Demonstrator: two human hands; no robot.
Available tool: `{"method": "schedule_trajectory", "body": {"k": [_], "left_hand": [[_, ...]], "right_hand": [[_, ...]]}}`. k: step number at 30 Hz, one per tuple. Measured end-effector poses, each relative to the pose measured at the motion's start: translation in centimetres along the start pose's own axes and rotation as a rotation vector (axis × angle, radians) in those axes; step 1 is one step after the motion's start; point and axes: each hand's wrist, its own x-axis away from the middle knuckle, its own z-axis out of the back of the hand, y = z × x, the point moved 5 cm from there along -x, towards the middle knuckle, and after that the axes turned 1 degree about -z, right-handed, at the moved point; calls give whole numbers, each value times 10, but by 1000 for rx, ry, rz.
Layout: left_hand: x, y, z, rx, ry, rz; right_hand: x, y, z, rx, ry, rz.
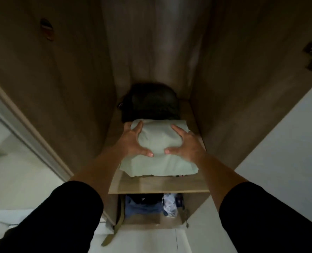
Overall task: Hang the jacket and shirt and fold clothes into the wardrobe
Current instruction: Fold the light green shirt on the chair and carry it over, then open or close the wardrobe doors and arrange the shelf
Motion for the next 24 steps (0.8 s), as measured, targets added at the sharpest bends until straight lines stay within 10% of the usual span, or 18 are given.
{"method": "schedule_trajectory", "body": {"k": [12,24], "left_hand": [[-56,-61,-49,-208,-234,88],[34,-19,13,292,118,16]], "right_hand": [[-45,65,-69,447,-155,-114],[28,-1,-16,13,156,-97]]}}
